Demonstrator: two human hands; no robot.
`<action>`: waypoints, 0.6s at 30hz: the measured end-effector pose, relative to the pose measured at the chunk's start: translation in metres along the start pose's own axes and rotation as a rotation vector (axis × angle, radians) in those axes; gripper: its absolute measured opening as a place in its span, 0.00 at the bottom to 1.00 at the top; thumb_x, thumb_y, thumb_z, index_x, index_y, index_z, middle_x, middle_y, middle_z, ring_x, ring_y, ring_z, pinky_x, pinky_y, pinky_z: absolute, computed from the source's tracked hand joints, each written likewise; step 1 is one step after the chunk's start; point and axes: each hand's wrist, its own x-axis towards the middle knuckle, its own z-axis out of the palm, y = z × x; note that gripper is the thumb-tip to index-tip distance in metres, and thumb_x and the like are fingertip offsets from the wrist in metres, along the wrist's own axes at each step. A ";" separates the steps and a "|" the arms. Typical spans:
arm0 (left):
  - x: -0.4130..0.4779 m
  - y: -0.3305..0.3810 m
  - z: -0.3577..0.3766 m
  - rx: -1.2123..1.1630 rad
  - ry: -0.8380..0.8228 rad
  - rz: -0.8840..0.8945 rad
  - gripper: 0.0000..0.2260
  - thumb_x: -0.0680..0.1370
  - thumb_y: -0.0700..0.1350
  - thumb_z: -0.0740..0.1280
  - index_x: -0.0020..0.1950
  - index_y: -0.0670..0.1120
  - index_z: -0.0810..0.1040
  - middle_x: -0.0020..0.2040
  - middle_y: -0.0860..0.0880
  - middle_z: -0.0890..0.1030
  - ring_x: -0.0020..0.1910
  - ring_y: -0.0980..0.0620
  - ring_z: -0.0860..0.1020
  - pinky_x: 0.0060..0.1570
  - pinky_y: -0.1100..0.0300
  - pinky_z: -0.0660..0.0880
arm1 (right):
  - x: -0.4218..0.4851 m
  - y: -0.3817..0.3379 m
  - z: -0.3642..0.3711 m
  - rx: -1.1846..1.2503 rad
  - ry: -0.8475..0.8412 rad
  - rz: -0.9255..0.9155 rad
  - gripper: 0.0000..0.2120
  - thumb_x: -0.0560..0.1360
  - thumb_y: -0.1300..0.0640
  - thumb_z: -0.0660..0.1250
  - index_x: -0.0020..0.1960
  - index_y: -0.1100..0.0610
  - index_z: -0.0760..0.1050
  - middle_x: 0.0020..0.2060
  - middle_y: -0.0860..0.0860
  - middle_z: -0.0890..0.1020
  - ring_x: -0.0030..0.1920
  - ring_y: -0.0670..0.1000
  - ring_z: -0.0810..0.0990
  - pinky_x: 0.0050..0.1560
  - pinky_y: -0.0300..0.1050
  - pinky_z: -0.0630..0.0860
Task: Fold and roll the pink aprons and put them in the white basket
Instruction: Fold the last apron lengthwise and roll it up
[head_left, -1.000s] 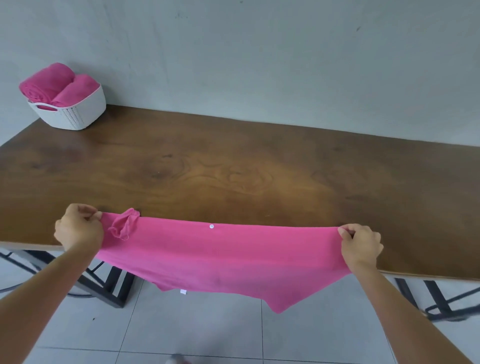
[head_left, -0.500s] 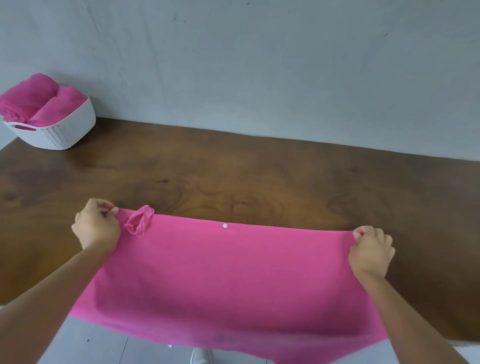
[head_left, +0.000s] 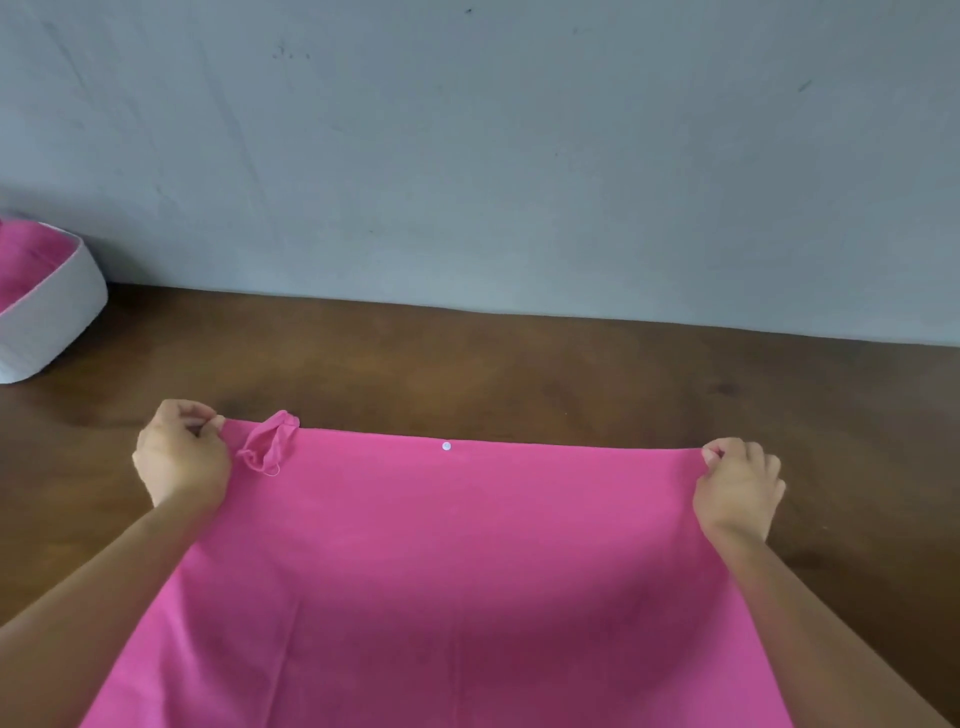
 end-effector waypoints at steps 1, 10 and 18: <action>0.005 0.004 0.005 0.002 -0.001 0.003 0.04 0.78 0.38 0.69 0.49 0.46 0.77 0.48 0.44 0.82 0.51 0.41 0.79 0.58 0.46 0.73 | 0.007 -0.004 0.003 0.000 0.001 0.001 0.07 0.78 0.67 0.64 0.49 0.56 0.76 0.51 0.58 0.78 0.55 0.62 0.71 0.56 0.58 0.68; 0.049 0.033 0.052 -0.001 0.009 0.000 0.03 0.79 0.38 0.68 0.51 0.44 0.78 0.47 0.46 0.81 0.51 0.43 0.79 0.55 0.48 0.74 | 0.072 -0.027 0.032 0.008 0.008 -0.020 0.08 0.77 0.67 0.64 0.50 0.57 0.77 0.52 0.59 0.77 0.56 0.63 0.71 0.56 0.59 0.67; 0.097 0.059 0.102 0.003 0.026 0.011 0.04 0.79 0.39 0.69 0.53 0.44 0.79 0.51 0.43 0.82 0.53 0.42 0.79 0.55 0.49 0.74 | 0.138 -0.053 0.061 0.032 0.010 -0.049 0.07 0.78 0.66 0.62 0.50 0.57 0.77 0.52 0.59 0.77 0.56 0.63 0.70 0.55 0.57 0.67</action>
